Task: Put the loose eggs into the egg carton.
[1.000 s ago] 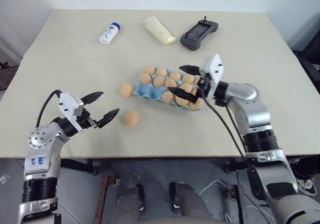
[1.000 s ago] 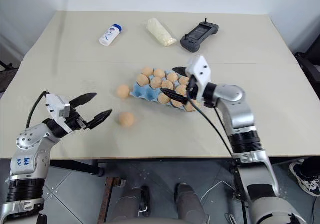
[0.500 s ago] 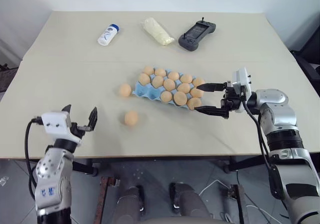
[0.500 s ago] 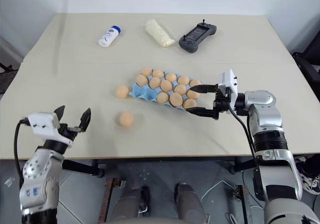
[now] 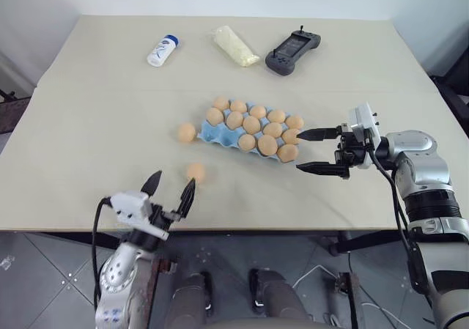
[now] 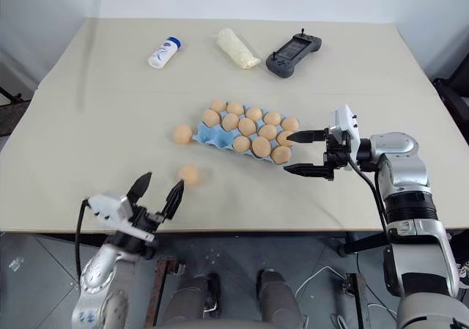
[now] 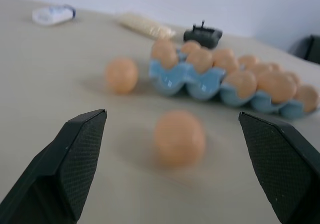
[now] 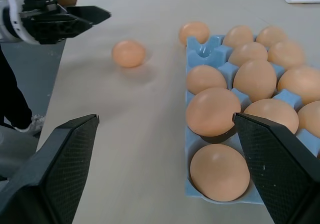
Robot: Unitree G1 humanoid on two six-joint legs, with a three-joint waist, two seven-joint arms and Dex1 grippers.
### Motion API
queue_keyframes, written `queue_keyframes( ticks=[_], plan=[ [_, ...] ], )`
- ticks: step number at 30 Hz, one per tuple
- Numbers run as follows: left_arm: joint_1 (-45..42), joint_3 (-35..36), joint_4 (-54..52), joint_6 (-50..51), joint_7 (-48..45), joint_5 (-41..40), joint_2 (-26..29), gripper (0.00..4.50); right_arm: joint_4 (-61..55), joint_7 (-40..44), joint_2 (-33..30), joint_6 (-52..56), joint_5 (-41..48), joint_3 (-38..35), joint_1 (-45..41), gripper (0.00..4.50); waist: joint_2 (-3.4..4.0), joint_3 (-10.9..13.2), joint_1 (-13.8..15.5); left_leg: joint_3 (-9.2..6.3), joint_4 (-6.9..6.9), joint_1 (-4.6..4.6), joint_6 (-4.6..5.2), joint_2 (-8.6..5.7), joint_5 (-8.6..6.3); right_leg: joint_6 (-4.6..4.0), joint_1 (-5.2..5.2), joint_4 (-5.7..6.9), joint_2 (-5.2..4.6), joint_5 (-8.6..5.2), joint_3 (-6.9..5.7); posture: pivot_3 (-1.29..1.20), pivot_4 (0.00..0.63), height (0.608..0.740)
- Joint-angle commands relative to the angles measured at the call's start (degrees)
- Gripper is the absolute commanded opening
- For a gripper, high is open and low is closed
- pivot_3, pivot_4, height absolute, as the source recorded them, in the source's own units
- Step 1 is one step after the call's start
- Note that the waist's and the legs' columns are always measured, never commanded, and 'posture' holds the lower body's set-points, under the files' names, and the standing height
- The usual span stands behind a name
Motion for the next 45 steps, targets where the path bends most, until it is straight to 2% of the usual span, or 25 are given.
queue_keyframes(
  ticks=[1, 11, 16, 22, 25, 32, 38, 45],
  plan=[
    [-1.71, -2.3, -3.17, 0.62, 1.2, 1.13, -0.12, 4.5, -3.88, 4.96, -2.15, 1.26, 3.51, 0.22, 1.08, 4.48, 0.01, 0.0, -0.05, 0.01, 0.0, 0.0, 0.08, 0.02, 0.04, 0.01, 0.0, 0.0, 0.03, 0.0, 0.01, 0.0, 0.15, 0.74],
    [-9.42, -4.48, 1.52, 9.74, 4.42, 2.51, 0.82, 4.5, -7.21, 4.47, -2.71, 2.53, 4.74, 0.23, 2.84, 4.48, 0.01, 0.0, 0.11, 0.01, 0.21, 0.03, 0.23, 0.06, 0.11, 0.09, 0.07, 0.11, 0.12, 0.05, 0.02, 0.0, 0.15, 0.74],
    [-13.04, -4.55, 2.56, 19.25, 9.37, 4.88, 0.77, 4.5, -8.55, 3.14, -2.46, 3.03, 4.73, -0.23, 3.58, 4.48, 0.01, -0.01, 0.59, 0.0, 0.32, 0.01, 0.23, 0.04, 0.1, 0.14, 0.09, 0.15, 0.1, 0.07, 0.03, 0.0, 0.15, 0.74],
    [-14.31, -5.46, 0.8, 27.15, 10.07, 3.99, 0.98, 4.5, -9.54, 1.79, -2.62, 3.42, 4.25, -0.66, 4.41, 4.48, 0.01, 0.0, 1.29, -0.02, 0.3, 0.0, 0.22, 0.05, 0.1, 0.13, 0.06, 0.14, 0.11, 0.07, 0.01, 0.0, 0.15, 0.74],
    [-14.19, -5.65, -0.23, 28.11, 9.08, 3.2, 1.04, 3.89, -9.66, 1.65, -2.6, 3.46, 4.23, -0.78, 4.51, 4.5, 0.01, 0.0, 1.32, -0.02, 0.32, 0.0, 0.15, 0.05, 0.05, 0.13, 0.08, 0.14, 0.11, 0.07, 0.02, 0.0, 0.15, 0.74],
    [-14.76, -4.89, -1.46, 29.37, 8.62, 1.98, 1.09, 1.82, -8.78, 1.67, -2.0, 2.82, 4.47, -1.21, 3.89, 4.5, 0.01, 0.0, 1.27, -0.01, 0.31, 0.0, 0.04, 0.04, 0.0, 0.13, 0.08, 0.14, 0.1, 0.07, 0.02, 0.0, 0.15, 0.74],
    [-21.08, -4.74, 1.84, 19.73, 6.98, 4.51, 1.87, 1.64, -6.62, 4.02, -0.83, 2.92, 8.25, -4.44, 3.25, 4.5, 0.01, 0.0, 1.38, -0.01, 0.37, 0.0, 0.04, 0.03, 0.0, 0.13, 0.09, 0.17, 0.1, 0.07, 0.01, 0.0, 0.15, 0.74],
    [-31.62, -6.51, 13.36, 11.67, 4.37, 6.05, 1.27, 1.64, -5.61, 0.82, -0.52, 2.33, 8.17, -7.42, 5.9, 4.5, 0.03, -0.01, 1.39, 0.01, 0.46, -0.02, 0.26, 0.02, 0.09, 0.16, 0.14, 0.15, 0.1, 0.09, 0.0, 0.0, 0.15, 0.74]
  ],
)
